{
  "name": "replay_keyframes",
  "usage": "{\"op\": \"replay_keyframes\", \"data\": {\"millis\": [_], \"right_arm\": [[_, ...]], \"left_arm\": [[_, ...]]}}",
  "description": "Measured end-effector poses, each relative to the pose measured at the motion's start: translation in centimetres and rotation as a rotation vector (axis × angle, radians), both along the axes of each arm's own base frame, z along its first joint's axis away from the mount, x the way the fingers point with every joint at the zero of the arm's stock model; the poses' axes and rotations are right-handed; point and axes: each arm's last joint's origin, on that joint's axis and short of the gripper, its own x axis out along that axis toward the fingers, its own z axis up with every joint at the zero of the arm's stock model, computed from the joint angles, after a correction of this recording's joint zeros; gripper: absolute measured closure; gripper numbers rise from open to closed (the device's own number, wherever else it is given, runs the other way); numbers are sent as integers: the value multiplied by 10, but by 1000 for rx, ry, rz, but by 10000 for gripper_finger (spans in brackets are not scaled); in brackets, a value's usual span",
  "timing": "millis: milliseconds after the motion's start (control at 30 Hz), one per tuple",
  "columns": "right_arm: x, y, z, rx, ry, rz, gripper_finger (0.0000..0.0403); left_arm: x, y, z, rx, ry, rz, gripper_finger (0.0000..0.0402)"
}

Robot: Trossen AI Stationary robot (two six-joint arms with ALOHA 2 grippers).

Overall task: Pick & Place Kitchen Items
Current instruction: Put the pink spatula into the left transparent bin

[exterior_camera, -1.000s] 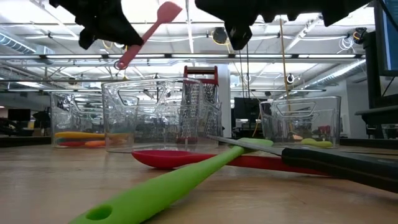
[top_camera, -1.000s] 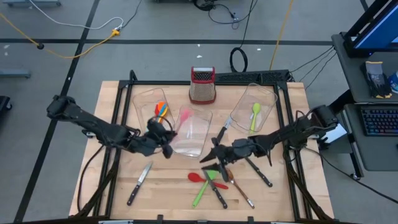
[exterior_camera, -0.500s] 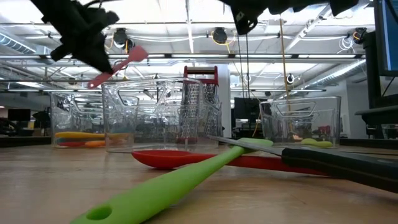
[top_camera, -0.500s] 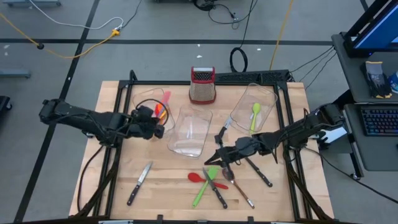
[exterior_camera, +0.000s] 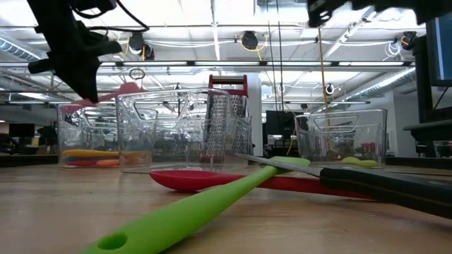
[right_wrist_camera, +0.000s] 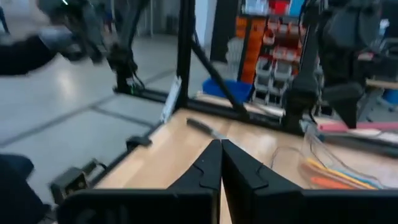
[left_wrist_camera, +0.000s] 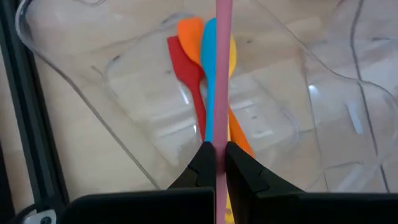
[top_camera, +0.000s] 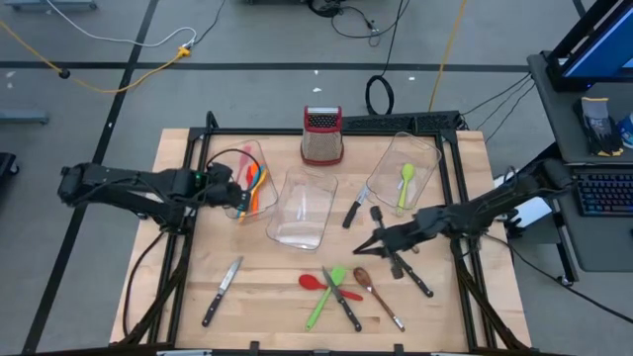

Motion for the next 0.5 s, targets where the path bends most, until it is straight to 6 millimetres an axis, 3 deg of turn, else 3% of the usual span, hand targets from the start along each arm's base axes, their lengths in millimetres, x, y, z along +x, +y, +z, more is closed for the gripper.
{"op": "replay_keyframes", "data": {"millis": [200,500], "right_arm": [[-31,-10,-14,37,-79,-3,402],[-61,-21,-30,57,-140,2,402]], "left_arm": [[2,10,-2,-42,4,57,398],[22,22,-14,-97,11,28,398]]}}
